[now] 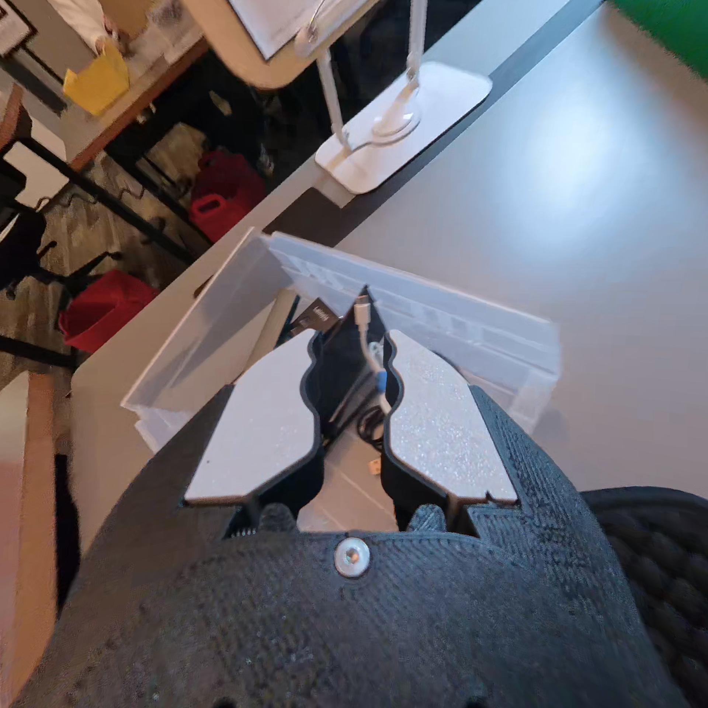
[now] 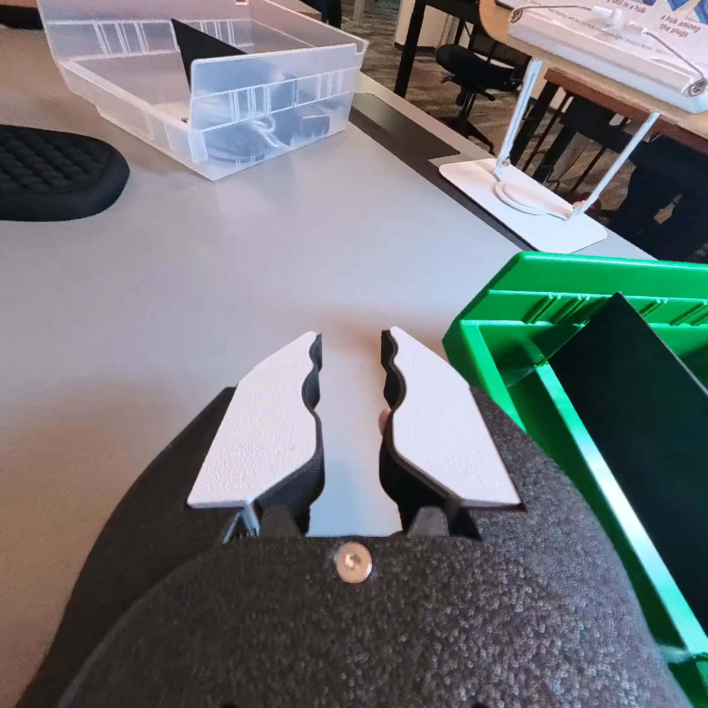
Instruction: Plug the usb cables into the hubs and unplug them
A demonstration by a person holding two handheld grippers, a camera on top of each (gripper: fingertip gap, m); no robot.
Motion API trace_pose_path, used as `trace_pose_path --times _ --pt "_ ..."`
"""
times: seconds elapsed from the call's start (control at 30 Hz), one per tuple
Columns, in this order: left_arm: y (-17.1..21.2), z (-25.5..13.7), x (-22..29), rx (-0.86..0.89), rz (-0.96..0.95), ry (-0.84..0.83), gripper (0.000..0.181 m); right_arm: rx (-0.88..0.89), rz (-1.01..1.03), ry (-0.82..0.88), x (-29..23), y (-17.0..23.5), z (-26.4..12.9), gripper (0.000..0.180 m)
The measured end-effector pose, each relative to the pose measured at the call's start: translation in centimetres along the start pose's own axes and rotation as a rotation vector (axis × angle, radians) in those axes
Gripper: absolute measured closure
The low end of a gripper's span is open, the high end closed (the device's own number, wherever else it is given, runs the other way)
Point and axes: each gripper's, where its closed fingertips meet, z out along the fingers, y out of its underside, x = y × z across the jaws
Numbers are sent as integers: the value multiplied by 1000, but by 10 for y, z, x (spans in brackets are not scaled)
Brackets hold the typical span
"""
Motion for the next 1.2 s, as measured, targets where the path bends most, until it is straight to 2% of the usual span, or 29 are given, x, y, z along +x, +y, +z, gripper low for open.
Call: trace_pose_path --times 0.03,0.23,0.3,0.5,0.63,0.7,0.77,0.8,0.87,0.9,1.07,1.2 --pt "3 7 -13 -39 11 -12 149 -4 -19 4 0 1 0 150" --pt "36 53 -76 -333 82 -65 149 -12 -67 -20 -10 3 3 153" --pt "48 68 -89 -445 105 -51 144 -22 -66 -38 -13 7 5 153" --pt "73 117 -100 -624 119 54 136 -46 -76 -71 -21 16 9 154" --pt "104 143 -103 -742 141 106 135 -38 -65 -88 -23 17 8 154" --pt "106 154 -103 -708 104 125 152 -35 -53 -95 -23 18 6 154" --pt "106 155 -103 -706 78 148 152 -31 -40 -101 -21 18 6 155" --pt "106 152 -104 -724 89 162 155 -31 -31 -105 -21 19 5 155" --pt "106 144 -110 -757 160 145 173 -34 -25 -110 -23 19 5 155" --pt "103 140 -115 -752 184 124 174 -33 -27 -111 -24 19 5 155" --pt "59 109 -119 -576 114 104 176 -18 -48 -116 -30 14 4 156" --pt "1 73 -106 -362 119 103 177 16 -39 -123 -34 6 1 157"
